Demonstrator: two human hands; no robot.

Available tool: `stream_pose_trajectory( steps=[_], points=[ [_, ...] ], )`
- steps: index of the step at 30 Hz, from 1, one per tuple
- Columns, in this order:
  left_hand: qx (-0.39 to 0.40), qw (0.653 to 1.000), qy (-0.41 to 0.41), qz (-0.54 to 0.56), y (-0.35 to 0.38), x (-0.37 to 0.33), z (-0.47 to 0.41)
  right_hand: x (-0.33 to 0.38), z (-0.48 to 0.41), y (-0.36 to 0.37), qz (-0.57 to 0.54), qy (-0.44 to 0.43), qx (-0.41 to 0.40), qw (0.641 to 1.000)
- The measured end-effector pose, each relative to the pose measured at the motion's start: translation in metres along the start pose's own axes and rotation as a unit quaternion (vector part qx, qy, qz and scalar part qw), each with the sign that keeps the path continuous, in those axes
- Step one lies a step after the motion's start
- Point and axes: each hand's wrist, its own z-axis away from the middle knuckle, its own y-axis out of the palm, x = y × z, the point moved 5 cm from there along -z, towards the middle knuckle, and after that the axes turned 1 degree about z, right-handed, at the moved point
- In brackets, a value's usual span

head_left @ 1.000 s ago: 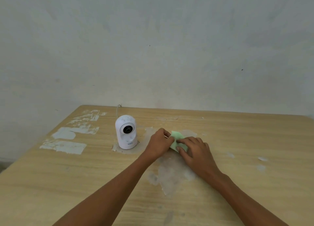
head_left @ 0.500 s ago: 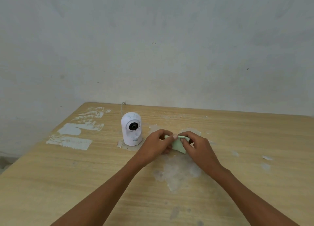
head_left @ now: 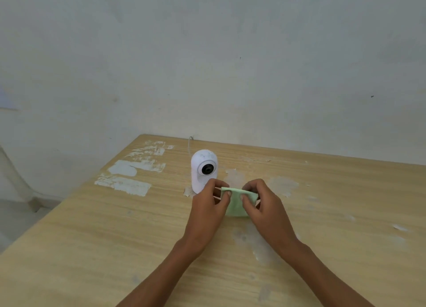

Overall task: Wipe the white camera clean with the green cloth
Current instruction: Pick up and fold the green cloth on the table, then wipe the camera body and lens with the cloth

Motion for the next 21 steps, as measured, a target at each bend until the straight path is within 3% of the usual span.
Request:
stream_pose_trajectory(
  steps=[6,10,14,17,21],
  points=[
    [-0.028,0.994,-0.052,0.093,-0.015,0.010,0.003,0.027,0.008,0.028,0.039,-0.046,-0.046,0.997],
    [-0.032,0.985,-0.072,0.156,-0.025,0.011,0.001,0.036,0.009,0.044,0.038,-0.081,-0.014,0.996],
    [-0.016,0.980,-0.095,0.176,-0.034,0.007,-0.004,0.035,0.004,0.051,-0.017,-0.056,-0.008,0.998],
    [-0.004,0.991,-0.060,0.119,-0.043,-0.001,-0.008,0.031,-0.004,0.049,-0.060,-0.034,-0.034,0.997],
    [-0.084,0.996,0.024,0.026,-0.064,-0.006,-0.024,0.024,-0.018,0.039,-0.068,-0.014,-0.081,0.994]
  ],
)
